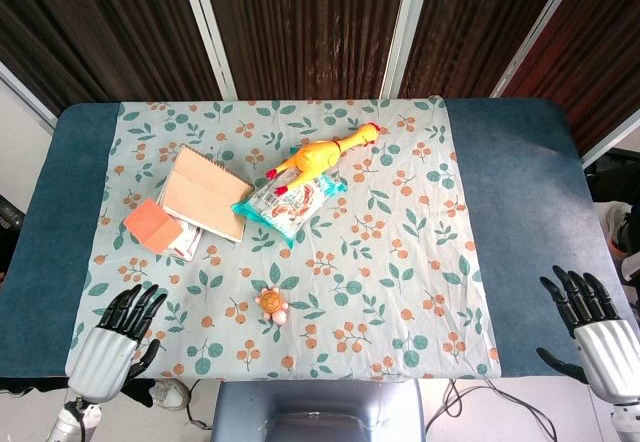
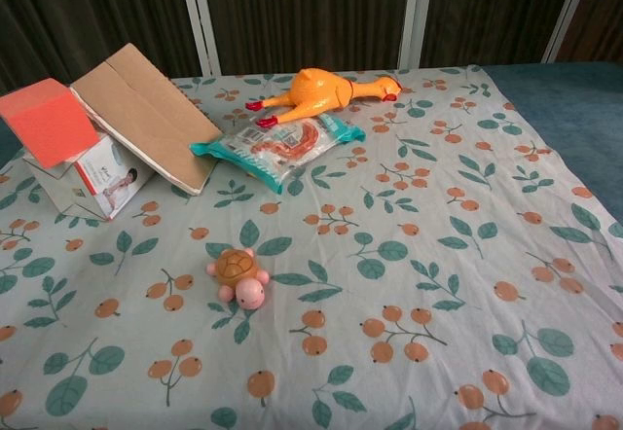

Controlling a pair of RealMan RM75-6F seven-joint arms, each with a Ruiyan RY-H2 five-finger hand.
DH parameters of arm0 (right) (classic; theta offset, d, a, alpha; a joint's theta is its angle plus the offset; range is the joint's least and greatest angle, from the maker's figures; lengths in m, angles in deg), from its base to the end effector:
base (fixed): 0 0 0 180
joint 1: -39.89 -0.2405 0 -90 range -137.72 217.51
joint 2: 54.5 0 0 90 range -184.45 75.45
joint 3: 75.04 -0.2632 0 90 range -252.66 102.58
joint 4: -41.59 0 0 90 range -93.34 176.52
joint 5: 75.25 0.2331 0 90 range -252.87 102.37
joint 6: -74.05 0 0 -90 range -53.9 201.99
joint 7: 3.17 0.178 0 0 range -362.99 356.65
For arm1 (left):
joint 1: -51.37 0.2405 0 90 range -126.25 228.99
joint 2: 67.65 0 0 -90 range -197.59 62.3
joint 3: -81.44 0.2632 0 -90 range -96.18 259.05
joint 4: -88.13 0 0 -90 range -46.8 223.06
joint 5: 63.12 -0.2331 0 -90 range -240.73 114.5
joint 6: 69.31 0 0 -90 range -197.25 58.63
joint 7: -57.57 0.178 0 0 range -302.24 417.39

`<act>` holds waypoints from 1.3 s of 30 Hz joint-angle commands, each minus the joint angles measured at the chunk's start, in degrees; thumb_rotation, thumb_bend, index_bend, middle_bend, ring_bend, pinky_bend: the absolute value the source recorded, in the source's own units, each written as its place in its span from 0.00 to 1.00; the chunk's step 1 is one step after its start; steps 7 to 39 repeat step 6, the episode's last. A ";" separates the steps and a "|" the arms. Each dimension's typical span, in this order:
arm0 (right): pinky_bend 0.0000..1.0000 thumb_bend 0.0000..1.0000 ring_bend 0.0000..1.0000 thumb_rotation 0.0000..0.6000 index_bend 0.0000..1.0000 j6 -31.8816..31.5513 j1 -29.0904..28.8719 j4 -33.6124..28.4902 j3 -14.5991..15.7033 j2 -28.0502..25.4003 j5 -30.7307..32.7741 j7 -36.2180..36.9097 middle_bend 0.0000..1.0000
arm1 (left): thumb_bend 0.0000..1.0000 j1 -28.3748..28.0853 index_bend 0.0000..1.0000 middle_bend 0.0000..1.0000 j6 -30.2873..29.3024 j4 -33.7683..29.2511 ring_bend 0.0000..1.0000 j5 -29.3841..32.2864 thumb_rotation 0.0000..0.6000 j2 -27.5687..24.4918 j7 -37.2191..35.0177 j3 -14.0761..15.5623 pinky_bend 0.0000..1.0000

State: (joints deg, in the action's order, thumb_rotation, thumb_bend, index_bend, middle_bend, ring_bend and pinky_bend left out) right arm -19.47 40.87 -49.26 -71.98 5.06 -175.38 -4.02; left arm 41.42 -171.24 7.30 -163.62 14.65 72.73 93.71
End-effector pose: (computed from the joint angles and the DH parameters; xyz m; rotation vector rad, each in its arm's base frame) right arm -0.3168 -0.1574 0.1574 1.5522 -0.7647 0.9005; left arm -0.2657 0.1736 0.0471 -1.6484 -0.5847 -1.0843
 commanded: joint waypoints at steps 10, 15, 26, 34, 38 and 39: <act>0.00 0.12 0.00 1.00 0.00 2.27 -0.93 -0.77 -0.28 1.24 0.46 -2.38 0.00 | 0.40 2.70 0.01 0.07 -0.37 3.60 0.03 0.93 1.00 -2.06 -4.87 -2.65 0.16; 0.00 0.12 0.00 1.00 0.00 2.27 -0.93 -0.77 -0.28 1.24 0.46 -2.38 0.00 | 0.40 2.70 0.01 0.07 -0.37 3.60 0.03 0.93 1.00 -2.06 -4.87 -2.65 0.16; 0.00 0.12 0.00 1.00 0.00 2.27 -0.93 -0.77 -0.28 1.24 0.46 -2.38 0.00 | 0.40 2.70 0.01 0.07 -0.37 3.60 0.03 0.93 1.00 -2.06 -4.87 -2.65 0.16; 0.00 0.12 0.00 1.00 0.00 2.27 -0.93 -0.77 -0.28 1.24 0.46 -2.38 0.00 | 0.40 2.70 0.01 0.07 -0.37 3.60 0.03 0.93 1.00 -2.06 -4.87 -2.65 0.16; 0.00 0.12 0.00 1.00 0.00 2.27 -0.93 -0.77 -0.28 1.24 0.46 -2.38 0.00 | 0.40 2.70 0.01 0.07 -0.37 3.60 0.03 0.93 1.00 -2.06 -4.87 -2.65 0.16; 0.00 0.12 0.00 1.00 0.00 2.27 -0.93 -0.77 -0.28 1.24 0.46 -2.38 0.00 | 0.40 2.70 0.01 0.07 -0.37 3.60 0.03 0.93 1.00 -2.06 -4.87 -2.65 0.16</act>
